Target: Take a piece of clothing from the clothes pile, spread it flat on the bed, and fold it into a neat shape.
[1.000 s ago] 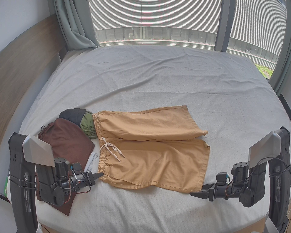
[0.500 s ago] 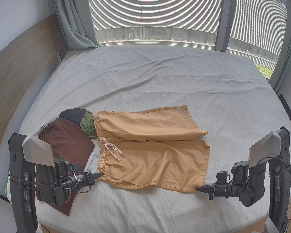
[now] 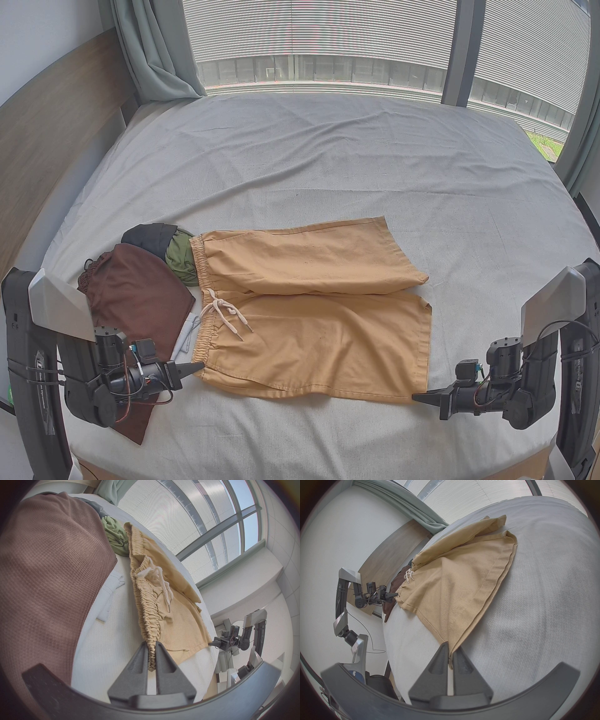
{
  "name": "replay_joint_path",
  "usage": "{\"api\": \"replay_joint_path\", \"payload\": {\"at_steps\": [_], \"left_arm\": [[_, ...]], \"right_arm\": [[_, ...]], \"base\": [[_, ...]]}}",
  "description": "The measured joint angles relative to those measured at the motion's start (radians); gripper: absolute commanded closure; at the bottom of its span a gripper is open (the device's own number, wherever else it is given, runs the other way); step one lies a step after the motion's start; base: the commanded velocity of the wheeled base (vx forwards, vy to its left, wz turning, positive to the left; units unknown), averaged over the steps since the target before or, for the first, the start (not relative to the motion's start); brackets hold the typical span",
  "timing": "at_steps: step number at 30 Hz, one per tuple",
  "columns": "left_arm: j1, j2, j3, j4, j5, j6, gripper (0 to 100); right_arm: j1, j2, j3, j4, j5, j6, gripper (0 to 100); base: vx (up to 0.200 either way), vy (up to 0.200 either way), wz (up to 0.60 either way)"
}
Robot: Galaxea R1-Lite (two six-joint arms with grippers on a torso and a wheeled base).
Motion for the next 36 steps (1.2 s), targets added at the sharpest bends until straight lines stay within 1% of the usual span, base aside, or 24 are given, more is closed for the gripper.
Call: {"api": "replay_joint_path", "payload": {"at_steps": [3, 6, 10, 13, 15, 19, 25, 29, 36], "left_arm": [[0.021, -0.017, 0.034, 0.0, -0.035, 0.033, 100], [0.033, -0.027, 0.061, 0.0, -0.052, 0.061, 100], [0.038, -0.036, 0.094, 0.0, -0.057, 0.085, 100], [0.039, -0.04, 0.113, 0.0, -0.057, 0.101, 100], [0.04, -0.042, 0.124, 0.0, -0.058, 0.114, 100], [0.049, -0.044, 0.143, 0.0, -0.067, 0.142, 100], [0.07, -0.044, 0.168, 0.0, -0.103, 0.183, 100], [0.081, -0.044, 0.187, 0.001, -0.121, 0.221, 100], [0.087, -0.045, 0.216, 0.0, -0.126, 0.252, 100]], "right_arm": [[-0.008, -0.013, 0.018, 0.001, 0.002, -0.004, 100], [-0.017, -0.027, 0.037, 0.001, 0.004, -0.005, 100], [-0.023, -0.04, 0.061, 0.001, 0.004, -0.027, 100], [-0.033, -0.046, 0.084, 0.001, 0.005, -0.069, 100], [-0.039, -0.048, 0.097, 0.001, 0.006, -0.083, 100], [-0.047, -0.051, 0.11, 0.001, 0.006, -0.089, 100], [-0.051, -0.061, 0.134, 0.003, 0.006, -0.096, 100], [-0.052, -0.065, 0.148, 0.003, 0.007, -0.115, 100], [-0.051, -0.074, 0.169, 0.003, 0.01, -0.124, 100]], "base": [[0.0, 0.0, 0.0], [0.0, 0.0, 0.0], [0.0, 0.0, 0.0], [0.0, 0.0, 0.0], [0.0, 0.0, 0.0], [0.0, 0.0, 0.0], [0.0, 0.0, 0.0], [0.0, 0.0, 0.0], [0.0, 0.0, 0.0]]}}
